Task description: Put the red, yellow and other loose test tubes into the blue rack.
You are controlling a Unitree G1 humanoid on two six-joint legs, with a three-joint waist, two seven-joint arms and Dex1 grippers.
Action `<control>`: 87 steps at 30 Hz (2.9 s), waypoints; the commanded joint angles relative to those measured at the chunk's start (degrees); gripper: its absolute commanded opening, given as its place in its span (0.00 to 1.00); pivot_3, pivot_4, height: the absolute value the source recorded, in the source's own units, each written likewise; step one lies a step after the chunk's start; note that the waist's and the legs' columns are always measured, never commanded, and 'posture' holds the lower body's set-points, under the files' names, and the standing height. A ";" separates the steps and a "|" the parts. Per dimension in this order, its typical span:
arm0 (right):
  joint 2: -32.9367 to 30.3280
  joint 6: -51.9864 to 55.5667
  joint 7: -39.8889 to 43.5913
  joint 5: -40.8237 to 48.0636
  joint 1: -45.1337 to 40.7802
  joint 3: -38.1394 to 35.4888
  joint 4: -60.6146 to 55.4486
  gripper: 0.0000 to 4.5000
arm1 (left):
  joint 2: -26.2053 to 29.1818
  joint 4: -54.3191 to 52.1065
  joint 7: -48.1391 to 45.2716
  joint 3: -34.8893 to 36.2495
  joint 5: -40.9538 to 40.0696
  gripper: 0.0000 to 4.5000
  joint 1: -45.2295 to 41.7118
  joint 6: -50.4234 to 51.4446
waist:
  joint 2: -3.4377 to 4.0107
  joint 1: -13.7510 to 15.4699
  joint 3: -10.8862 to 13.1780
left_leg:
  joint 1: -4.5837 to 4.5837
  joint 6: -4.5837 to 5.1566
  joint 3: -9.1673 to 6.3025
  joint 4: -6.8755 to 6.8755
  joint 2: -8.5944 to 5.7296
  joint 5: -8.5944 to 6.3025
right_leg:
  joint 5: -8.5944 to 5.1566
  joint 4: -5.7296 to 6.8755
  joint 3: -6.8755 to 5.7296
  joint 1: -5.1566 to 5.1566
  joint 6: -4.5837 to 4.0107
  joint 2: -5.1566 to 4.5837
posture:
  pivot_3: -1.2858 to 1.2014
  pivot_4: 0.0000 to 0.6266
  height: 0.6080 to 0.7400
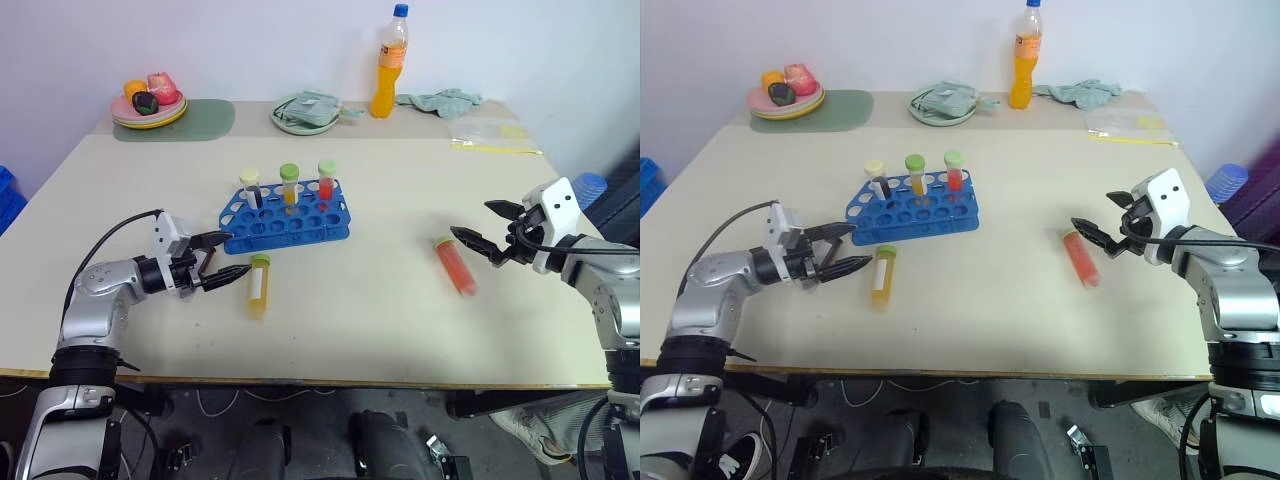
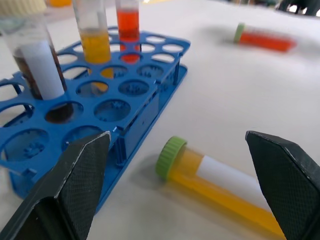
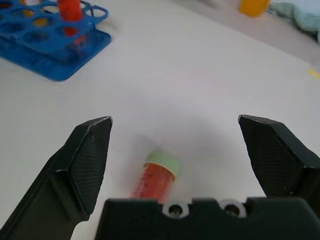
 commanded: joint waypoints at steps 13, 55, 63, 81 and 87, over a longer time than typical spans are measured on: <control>-6.53 39.28 -1.88 5.44 -15.44 8.60 -4.67 1.00 | 1.77 -11.34 2.88 -2.25 -0.53 0.99 -3.25 14.36 | 0.01 -0.14 0.01 | -0.02 0.00 -0.03 -0.02 0.00 0.00 | 0.00 0.01 0.00 -0.05 0.00 0.00 | 0.52 0.24 1.00; -0.69 45.76 10.03 -8.54 -39.81 40.50 30.17 1.00 | 3.61 -38.88 4.76 0.83 -11.45 0.99 11.26 14.89 | 0.03 -0.20 0.03 | -0.09 0.01 0.04 -0.10 0.00 0.00 | -0.01 -0.09 0.00 -0.16 -0.01 -0.01 | 0.52 0.24 1.00; -0.14 46.94 11.75 -9.10 -40.12 42.23 29.07 1.00 | 2.07 -39.09 6.49 -0.38 -11.16 0.99 12.06 13.63 | 0.03 -0.21 0.03 | -0.08 0.00 0.02 -0.10 0.00 0.00 | -0.01 -0.08 0.00 -0.16 -0.01 0.00 | 0.52 0.24 1.00; 0.15 41.62 16.01 -8.25 -38.54 37.90 23.08 0.18 | 2.28 -38.19 7.55 -0.12 -10.87 1.00 12.71 12.94 | 0.05 -1.50 0.04 | -0.06 0.00 0.02 -0.09 0.00 0.00 | -0.01 -0.08 0.00 -0.14 -0.01 0.00 | 0.52 0.24 1.00; -2.87 37.98 23.02 4.57 -29.06 23.81 -0.75 0.18 | 2.67 -35.84 6.94 0.35 -10.39 1.00 11.26 11.88 | 0.08 -1.40 0.06 | -0.10 0.01 -0.04 -0.14 0.01 -0.01 | -0.01 -0.09 -0.02 -0.16 0.01 0.01 | 0.52 0.24 1.00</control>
